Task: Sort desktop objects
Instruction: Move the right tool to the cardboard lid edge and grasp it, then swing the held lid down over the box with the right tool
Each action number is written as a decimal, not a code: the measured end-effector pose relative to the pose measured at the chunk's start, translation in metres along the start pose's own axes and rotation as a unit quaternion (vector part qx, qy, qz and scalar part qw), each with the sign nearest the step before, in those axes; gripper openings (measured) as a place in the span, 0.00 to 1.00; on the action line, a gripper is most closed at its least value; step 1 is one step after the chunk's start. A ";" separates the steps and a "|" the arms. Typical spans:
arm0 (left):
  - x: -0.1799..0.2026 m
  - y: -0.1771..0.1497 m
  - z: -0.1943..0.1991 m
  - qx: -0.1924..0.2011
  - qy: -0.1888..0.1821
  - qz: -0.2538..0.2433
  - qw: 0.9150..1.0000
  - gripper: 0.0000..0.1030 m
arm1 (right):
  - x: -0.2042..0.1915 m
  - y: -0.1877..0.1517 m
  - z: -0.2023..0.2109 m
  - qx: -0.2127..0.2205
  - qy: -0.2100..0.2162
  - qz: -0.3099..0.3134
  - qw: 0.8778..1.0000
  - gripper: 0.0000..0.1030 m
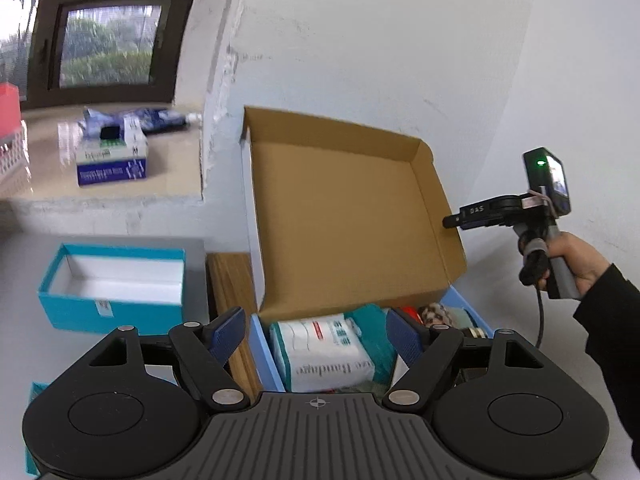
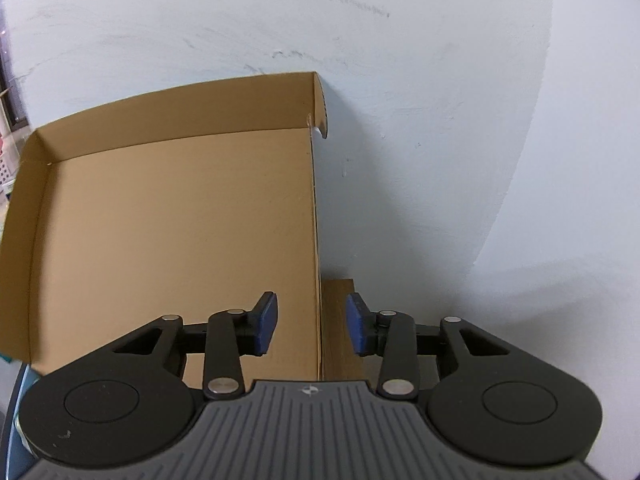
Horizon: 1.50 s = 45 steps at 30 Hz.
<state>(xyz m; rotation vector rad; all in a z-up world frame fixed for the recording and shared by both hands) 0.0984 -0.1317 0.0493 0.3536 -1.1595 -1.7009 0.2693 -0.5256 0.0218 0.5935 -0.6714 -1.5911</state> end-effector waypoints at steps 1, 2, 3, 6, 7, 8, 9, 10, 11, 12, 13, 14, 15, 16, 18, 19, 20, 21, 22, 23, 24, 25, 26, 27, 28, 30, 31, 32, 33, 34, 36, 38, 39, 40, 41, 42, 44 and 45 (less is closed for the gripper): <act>0.001 0.002 0.001 0.004 0.002 0.000 1.000 0.79 | 0.000 0.003 -0.004 -0.003 -0.002 0.001 1.000 0.33; 0.003 0.004 0.003 0.008 0.003 0.000 1.000 0.79 | 0.000 0.005 -0.009 -0.007 -0.004 0.003 1.000 0.31; 0.004 0.006 0.004 0.012 0.005 -0.001 1.000 0.80 | 0.000 0.008 -0.013 -0.010 -0.006 0.004 1.000 0.27; 0.006 0.010 0.006 0.018 0.016 0.000 1.000 0.80 | 0.001 0.012 -0.020 -0.014 -0.001 0.005 1.000 0.03; 0.007 0.011 0.006 0.019 0.021 -0.001 1.000 0.80 | 0.002 0.013 -0.021 -0.013 0.002 0.006 1.000 0.02; 0.007 0.012 0.006 0.019 0.025 -0.001 1.000 0.80 | 0.003 0.012 -0.021 -0.011 0.006 0.006 1.000 0.02; 0.008 0.013 0.006 0.020 0.029 -0.001 0.999 0.80 | 0.004 0.011 -0.020 -0.008 0.010 0.005 1.000 0.02; 0.008 0.014 0.006 0.020 0.032 -0.002 0.999 0.80 | 0.005 0.010 -0.018 -0.004 0.012 0.005 1.000 0.02; 0.008 0.016 0.006 0.020 0.035 -0.003 0.999 0.80 | 0.006 0.009 -0.017 -0.001 0.014 0.005 1.000 0.02; 0.009 0.016 0.005 0.020 0.038 -0.004 0.999 0.80 | 0.007 0.008 -0.016 0.004 0.017 0.003 1.000 0.02; 0.010 0.015 0.005 0.020 0.041 -0.006 0.999 0.80 | 0.009 0.007 -0.014 0.008 0.020 0.002 1.000 0.02; 0.010 0.015 0.004 0.020 0.043 -0.007 0.999 0.80 | 0.010 0.006 -0.012 0.013 0.023 0.004 1.000 0.02; 0.011 0.015 0.004 0.020 0.046 -0.008 0.999 0.80 | 0.011 0.003 -0.008 0.018 0.025 0.006 1.000 0.02; 0.012 0.015 0.003 0.021 0.049 -0.009 0.999 0.80 | 0.012 0.000 -0.003 0.023 0.027 0.007 0.999 0.02; 0.015 0.014 0.001 0.022 0.054 -0.010 0.998 0.80 | 0.016 -0.006 0.007 0.032 0.032 0.008 0.999 0.02; 0.016 0.013 0.000 0.022 0.057 -0.011 0.998 0.80 | 0.017 -0.011 0.013 0.037 0.034 0.009 0.999 0.02; 0.018 0.012 0.000 0.023 0.061 -0.012 0.998 0.79 | 0.019 -0.015 0.019 0.042 0.037 0.010 0.998 0.02; 0.020 0.011 -0.001 0.024 0.065 -0.014 0.998 0.78 | 0.020 -0.020 0.024 0.047 0.039 0.010 0.998 0.02; 0.022 0.010 -0.001 0.025 0.068 -0.015 0.997 0.76 | 0.020 -0.025 0.031 0.052 0.041 0.011 0.998 0.02; 0.025 0.008 -0.001 0.026 0.071 -0.017 0.997 0.75 | 0.021 -0.031 0.037 0.056 0.042 0.013 0.997 0.02; 0.027 0.006 -0.001 0.027 0.074 -0.018 0.997 0.75 | 0.022 -0.037 0.042 0.060 0.045 0.014 0.997 0.02; 0.030 0.005 -0.001 0.028 0.078 -0.020 0.996 0.74 | 0.024 -0.043 0.047 0.064 0.047 0.017 0.997 0.02; 0.034 0.003 0.000 0.028 0.084 -0.024 0.996 0.72 | 0.025 -0.049 0.052 0.067 0.048 0.019 0.996 0.02; 0.038 0.001 0.000 0.029 0.088 -0.029 0.995 0.71 | 0.026 -0.055 0.057 0.069 0.050 0.020 0.996 0.02; 0.042 -0.001 0.001 0.031 0.092 -0.032 0.995 0.67 | 0.028 -0.061 0.061 0.072 0.051 0.021 0.996 0.02; 0.047 -0.002 0.004 0.039 0.100 -0.035 0.994 0.57 | 0.030 -0.072 0.067 0.074 0.054 0.023 0.996 0.02; 0.049 -0.001 0.006 0.044 0.103 -0.035 0.993 0.51 | 0.031 -0.077 0.069 0.076 0.054 0.025 0.995 0.02; 0.050 0.000 0.009 0.049 0.107 -0.035 0.992 0.46 | 0.031 -0.083 0.071 0.076 0.054 0.027 0.995 0.02; 0.052 0.000 0.011 0.053 0.111 -0.035 0.992 0.42 | 0.032 -0.088 0.073 0.076 0.054 0.030 0.995 0.02; 0.053 0.001 0.014 0.058 0.115 -0.035 0.991 0.37 | 0.032 -0.092 0.075 0.076 0.054 0.032 0.995 0.02; 0.056 0.002 0.018 0.068 0.123 -0.036 0.989 0.37 | 0.034 -0.099 0.074 0.074 0.056 0.034 0.995 0.02; 0.060 0.004 0.023 0.078 0.130 -0.036 0.988 0.36 | 0.036 -0.107 0.076 0.073 0.059 0.034 0.995 0.02; 0.061 0.005 0.026 0.082 0.134 -0.036 0.987 0.34 | 0.036 -0.110 0.079 0.072 0.061 0.035 0.995 0.03; 0.063 0.005 0.028 0.087 0.138 -0.036 0.986 0.29 | 0.036 -0.114 0.082 0.071 0.064 0.035 0.995 0.03; 0.064 0.006 0.031 0.092 0.142 -0.036 0.985 0.26 | 0.037 -0.119 0.083 0.072 0.064 0.038 0.995 0.03; 0.066 0.007 0.033 0.097 0.145 -0.037 0.984 0.25 | 0.038 -0.124 0.083 0.073 0.063 0.041 0.994 0.03; 0.074 0.005 0.035 0.103 0.145 -0.038 0.983 0.22 | 0.039 -0.132 0.087 0.071 0.064 0.044 0.994 0.03; 0.075 0.004 0.036 0.103 0.146 -0.036 0.983 0.20 | 0.040 -0.136 0.087 0.069 0.065 0.044 0.995 0.03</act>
Point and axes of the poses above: each gripper's, at about its wrist camera, not at the fingertips, and z roughly against the way its jaws point, x to its right, y to its top, the point moved 3 cm from there along -z, roughly the way its jaws point, and after that the axes turned 5 degrees about -y, right-handed, at the moved point
